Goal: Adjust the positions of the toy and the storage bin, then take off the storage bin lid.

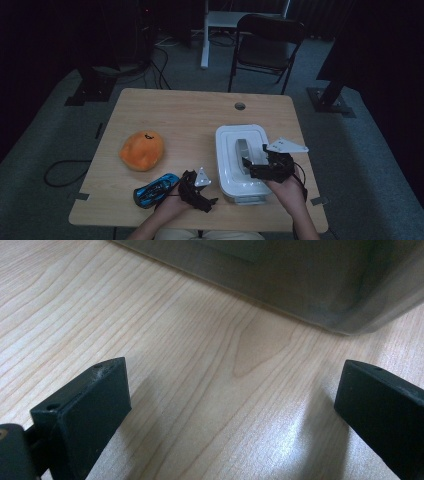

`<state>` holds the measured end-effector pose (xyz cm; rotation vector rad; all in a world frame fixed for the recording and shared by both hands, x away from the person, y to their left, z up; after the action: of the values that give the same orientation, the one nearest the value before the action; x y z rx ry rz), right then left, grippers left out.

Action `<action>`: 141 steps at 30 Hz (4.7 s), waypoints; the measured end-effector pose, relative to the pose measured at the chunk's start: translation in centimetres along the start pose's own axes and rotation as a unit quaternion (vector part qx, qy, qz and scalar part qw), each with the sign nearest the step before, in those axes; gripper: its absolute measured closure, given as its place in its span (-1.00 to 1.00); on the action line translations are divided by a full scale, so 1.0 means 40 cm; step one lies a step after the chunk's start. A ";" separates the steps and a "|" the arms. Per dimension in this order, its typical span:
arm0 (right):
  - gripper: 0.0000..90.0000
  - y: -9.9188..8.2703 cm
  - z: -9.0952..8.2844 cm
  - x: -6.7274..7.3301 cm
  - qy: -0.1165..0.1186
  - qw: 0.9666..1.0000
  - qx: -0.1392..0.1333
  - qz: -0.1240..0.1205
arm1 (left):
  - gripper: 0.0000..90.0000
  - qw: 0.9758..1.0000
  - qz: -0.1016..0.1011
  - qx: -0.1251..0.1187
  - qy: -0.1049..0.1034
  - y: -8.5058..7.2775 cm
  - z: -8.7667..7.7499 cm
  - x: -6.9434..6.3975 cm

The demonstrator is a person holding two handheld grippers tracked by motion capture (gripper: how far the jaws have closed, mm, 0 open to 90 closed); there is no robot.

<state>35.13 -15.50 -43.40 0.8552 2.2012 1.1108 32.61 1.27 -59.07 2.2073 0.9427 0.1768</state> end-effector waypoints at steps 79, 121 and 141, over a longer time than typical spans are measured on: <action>0.59 0.131 -0.097 -0.137 0.022 0.996 -0.068 0.055 | -0.96 1.000 -0.005 -0.002 0.003 -0.002 -0.002 0.001; 0.59 -0.214 0.036 -0.423 -0.072 0.981 0.036 0.177 | -0.96 1.000 -0.005 -0.001 0.004 -0.002 -0.002 0.001; 0.59 -0.314 0.155 -0.424 -0.048 0.974 0.069 0.209 | -0.96 1.000 -0.004 0.000 0.004 -0.003 -0.002 0.001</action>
<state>46.86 -30.60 -54.29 1.4509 2.0898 1.0795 32.56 1.42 -59.08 2.2042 0.9555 0.1822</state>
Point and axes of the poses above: each handheld gripper's, and its own axes: z roughly forward along the jaws, y roughly out of its top, x roughly to its left, the point moved 9 cm from there along z, roughly forward along the jaws, and after that the axes turned 14 degrees about -z, right-handed, at the moved point
